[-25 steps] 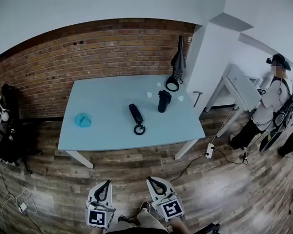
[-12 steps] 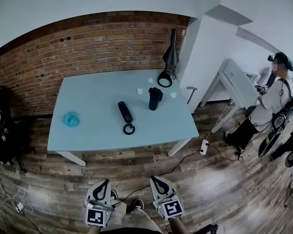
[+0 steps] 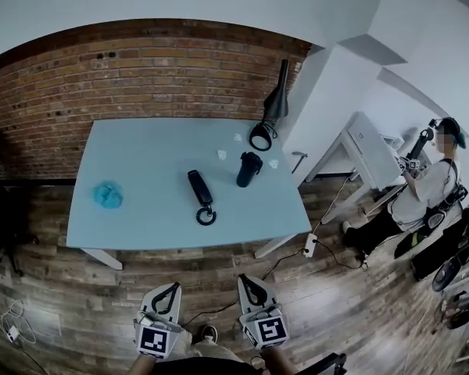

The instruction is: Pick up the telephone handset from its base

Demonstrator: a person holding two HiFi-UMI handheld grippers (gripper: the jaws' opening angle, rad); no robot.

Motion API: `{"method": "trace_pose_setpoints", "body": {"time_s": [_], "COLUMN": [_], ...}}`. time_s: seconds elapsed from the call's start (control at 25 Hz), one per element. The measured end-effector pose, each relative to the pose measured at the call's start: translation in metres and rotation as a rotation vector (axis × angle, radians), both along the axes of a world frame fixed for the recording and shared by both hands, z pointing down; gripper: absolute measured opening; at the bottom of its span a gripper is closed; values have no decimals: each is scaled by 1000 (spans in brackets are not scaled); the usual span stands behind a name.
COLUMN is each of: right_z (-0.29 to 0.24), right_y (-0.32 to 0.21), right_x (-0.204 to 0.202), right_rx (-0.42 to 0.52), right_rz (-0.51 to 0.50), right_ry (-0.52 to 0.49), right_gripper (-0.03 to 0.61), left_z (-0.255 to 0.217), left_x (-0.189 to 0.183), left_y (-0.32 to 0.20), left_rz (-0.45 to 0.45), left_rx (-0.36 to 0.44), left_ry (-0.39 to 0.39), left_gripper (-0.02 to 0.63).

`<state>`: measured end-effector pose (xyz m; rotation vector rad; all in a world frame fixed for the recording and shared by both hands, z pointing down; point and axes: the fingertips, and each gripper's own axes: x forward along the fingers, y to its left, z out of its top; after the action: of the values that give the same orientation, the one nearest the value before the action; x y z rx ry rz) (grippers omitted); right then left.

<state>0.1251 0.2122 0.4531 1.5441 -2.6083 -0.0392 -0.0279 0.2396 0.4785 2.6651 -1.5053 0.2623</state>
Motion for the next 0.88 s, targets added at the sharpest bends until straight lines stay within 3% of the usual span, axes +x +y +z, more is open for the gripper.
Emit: {"method": "trace_pose_setpoints", "body": {"time_s": [0.24,0.44,0.68,0.88], "right_z": [-33,-37,-37,-32], "right_y": [-51,-73,-110,-163], "right_x": [-56,-85,-74,-57], "right_rx": [79,80,106,109], "right_rz": [9,23,71,71], "right_ry": [43,65,88,55], "right_gripper": [12,12,11,9], "left_z": [0,7,23,28], "left_x": [-37,-67,-76,-74], "left_y": [-28,-49,-87,-132], "left_rz": [64,85,109,56], "left_rx": [30,-5,-29,-50], "left_ry": [2,21,-12,-26], "left_gripper": [18,18,18,18]}}
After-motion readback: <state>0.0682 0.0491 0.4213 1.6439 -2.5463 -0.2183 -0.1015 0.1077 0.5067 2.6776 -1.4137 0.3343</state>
